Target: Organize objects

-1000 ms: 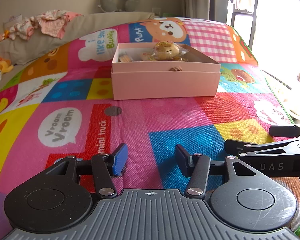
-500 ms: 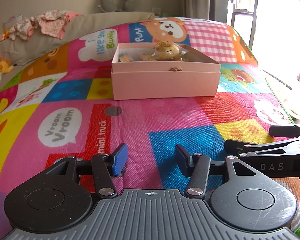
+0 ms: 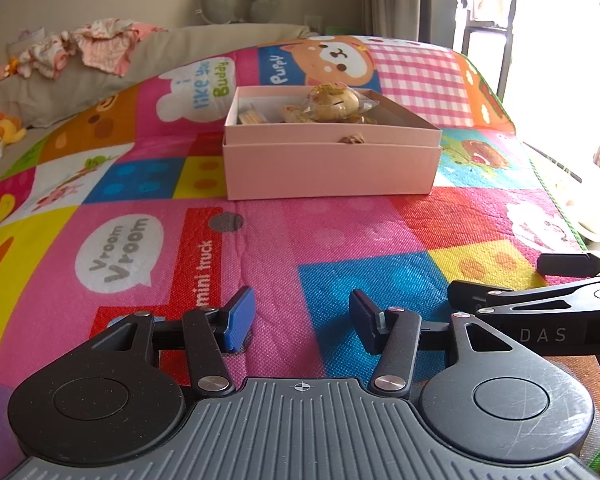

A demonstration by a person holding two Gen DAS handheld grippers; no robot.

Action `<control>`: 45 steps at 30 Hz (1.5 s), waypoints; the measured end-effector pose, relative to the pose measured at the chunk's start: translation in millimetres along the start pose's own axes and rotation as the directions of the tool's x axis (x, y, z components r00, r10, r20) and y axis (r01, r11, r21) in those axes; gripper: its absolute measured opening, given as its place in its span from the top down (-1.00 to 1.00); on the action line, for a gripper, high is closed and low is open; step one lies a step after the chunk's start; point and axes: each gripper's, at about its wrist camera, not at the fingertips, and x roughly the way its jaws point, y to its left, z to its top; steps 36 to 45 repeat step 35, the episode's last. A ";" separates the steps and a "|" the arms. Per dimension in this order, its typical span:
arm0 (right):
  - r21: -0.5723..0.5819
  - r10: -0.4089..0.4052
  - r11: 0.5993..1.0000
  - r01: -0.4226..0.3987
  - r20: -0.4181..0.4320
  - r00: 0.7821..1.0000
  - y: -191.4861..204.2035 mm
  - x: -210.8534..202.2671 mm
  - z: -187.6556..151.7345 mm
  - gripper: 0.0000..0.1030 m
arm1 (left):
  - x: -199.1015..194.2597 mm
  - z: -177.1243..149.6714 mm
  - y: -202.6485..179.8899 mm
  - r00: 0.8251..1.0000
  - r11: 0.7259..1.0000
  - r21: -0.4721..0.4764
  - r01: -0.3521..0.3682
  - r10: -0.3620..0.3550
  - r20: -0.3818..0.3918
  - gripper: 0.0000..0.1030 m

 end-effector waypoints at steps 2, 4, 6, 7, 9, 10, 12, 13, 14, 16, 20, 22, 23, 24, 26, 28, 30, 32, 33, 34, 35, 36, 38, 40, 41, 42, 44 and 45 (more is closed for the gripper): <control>0.000 0.000 1.000 0.000 -0.001 1.000 0.4 0.0 0.0 -1.00 | 0.2 0.1 -0.2 1.000 1.000 0.003 -0.002 0.002 -0.001 -0.11; 0.002 0.001 1.000 -0.001 -0.001 1.000 -0.1 0.1 0.2 -1.00 | -0.3 0.4 -0.1 1.000 1.000 0.009 -0.006 0.006 -0.001 -0.11; 0.001 0.000 1.000 0.000 -0.001 1.000 0.0 0.1 0.1 -1.00 | -0.3 0.5 0.0 1.000 1.000 0.009 -0.006 0.006 -0.002 -0.11; 0.002 0.001 1.000 -0.001 0.000 1.000 0.0 0.0 0.0 -1.00 | -0.3 0.5 0.0 1.000 1.000 0.009 -0.006 0.006 -0.001 -0.11; 0.001 0.001 1.000 -0.001 0.000 1.000 0.2 0.0 0.0 -1.00 | -0.4 0.5 -0.1 1.000 1.000 0.009 -0.006 0.006 -0.002 -0.11; 0.001 0.001 1.000 -0.001 0.000 1.000 0.1 0.0 0.0 -1.00 | -0.3 0.5 0.0 1.000 1.000 0.009 -0.006 0.006 -0.002 -0.11; 0.001 0.000 1.000 0.000 0.000 1.000 0.1 0.1 0.0 -1.00 | -0.5 0.4 0.0 1.000 1.000 0.008 -0.006 0.006 -0.001 -0.11; 0.001 0.001 1.000 -0.001 0.000 1.000 0.2 0.1 0.0 -1.00 | -0.2 0.5 0.1 1.000 1.000 0.007 -0.005 0.005 -0.001 -0.11; 0.001 0.001 1.000 -0.001 0.000 1.000 0.7 -0.2 -0.2 -1.00 | -0.4 0.4 -0.1 1.000 1.000 0.007 -0.005 0.005 -0.001 -0.11; 0.001 0.001 1.000 -0.001 -0.001 1.000 0.5 0.1 0.0 -1.00 | -1.2 0.1 -1.3 1.000 1.000 0.011 -0.007 0.007 -0.002 -0.11; 0.000 0.000 1.000 0.000 -0.001 1.000 0.5 0.2 0.1 -1.00 | -0.9 0.3 -0.6 1.000 1.000 0.011 -0.007 0.007 -0.002 -0.12; 0.001 0.000 1.000 0.000 0.000 1.000 0.6 0.3 0.1 -1.00 | -0.6 0.6 -0.7 1.000 1.000 0.011 -0.007 0.007 -0.002 -0.12; 0.001 0.000 1.000 0.000 -0.001 1.000 0.6 0.3 0.2 -1.00 | -0.7 0.5 -0.5 1.000 1.000 0.011 -0.007 0.007 -0.002 -0.12; 0.001 0.000 1.000 0.000 -0.001 1.000 0.7 0.2 0.0 -1.00 | -0.7 0.5 -0.5 1.000 1.000 0.011 -0.007 0.007 -0.002 -0.12; 0.001 0.000 1.000 0.000 -0.001 1.000 0.9 0.1 0.0 -1.00 | -0.6 0.7 -0.7 1.000 1.000 0.011 -0.007 0.007 -0.002 -0.12; 0.001 0.000 1.000 0.000 -0.001 1.000 0.8 0.2 0.1 -1.00 | -0.6 0.6 -0.7 1.000 1.000 0.012 -0.008 0.008 -0.002 -0.11; 0.001 0.000 1.000 0.000 -0.001 1.000 0.8 0.3 0.1 -1.00 | -0.5 0.6 -0.5 1.000 1.000 0.011 -0.007 0.007 -0.002 -0.12; 0.001 0.000 1.000 0.000 -0.001 1.000 0.9 0.2 0.2 -1.00 | -0.6 0.6 -0.5 1.000 1.000 0.010 -0.006 0.006 -0.002 -0.11; 0.001 0.000 1.000 0.000 -0.001 1.000 0.8 0.3 0.2 -1.00 | -0.6 0.6 -0.4 1.000 1.000 0.009 -0.005 0.005 -0.001 -0.13; 0.001 0.000 1.000 0.000 -0.001 1.000 0.8 0.3 0.2 -1.00 | -0.3 0.7 0.1 1.000 1.000 0.005 0.000 0.000 -0.001 -0.13; 0.001 0.000 1.000 0.000 -0.001 1.000 1.0 0.2 0.2 -1.00 | -0.5 0.7 0.3 1.000 1.000 0.002 0.002 -0.002 0.000 -0.13; 0.001 0.000 1.000 0.000 -0.001 1.000 1.0 0.2 0.2 -1.00 | -0.5 0.7 0.3 1.000 1.000 0.002 0.002 -0.002 0.000 -0.13; 0.001 0.000 1.000 0.000 -0.001 1.000 1.0 0.2 0.2 -1.00 | -0.5 0.7 0.3 1.000 1.000 0.002 0.002 -0.002 0.000 -0.13; 0.001 0.000 1.000 0.000 -0.001 1.000 1.0 0.2 0.2 -1.00 | -0.5 0.7 0.3 1.000 1.000 0.002 0.002 -0.002 0.000 -0.13; 0.001 0.000 1.000 0.000 -0.001 1.000 1.0 0.2 0.2 -1.00 | -0.5 0.7 0.3 1.000 1.000 0.002 0.002 -0.002 0.000 -0.13; 0.001 0.000 1.000 0.000 -0.001 1.000 1.0 0.2 0.2 -1.00 | -0.5 0.7 0.3 1.000 1.000 0.002 0.002 -0.002 0.000 -0.13; 0.001 0.000 1.000 0.000 -0.001 1.000 1.0 0.2 0.2 -1.00 | -0.5 0.7 0.3 1.000 1.000 0.002 0.002 -0.002 0.000 -0.13; 0.001 0.000 1.000 0.000 -0.001 1.000 1.0 0.2 0.2 -1.00 | -0.5 0.7 0.3 1.000 1.000 0.002 0.002 -0.002 0.000 -0.13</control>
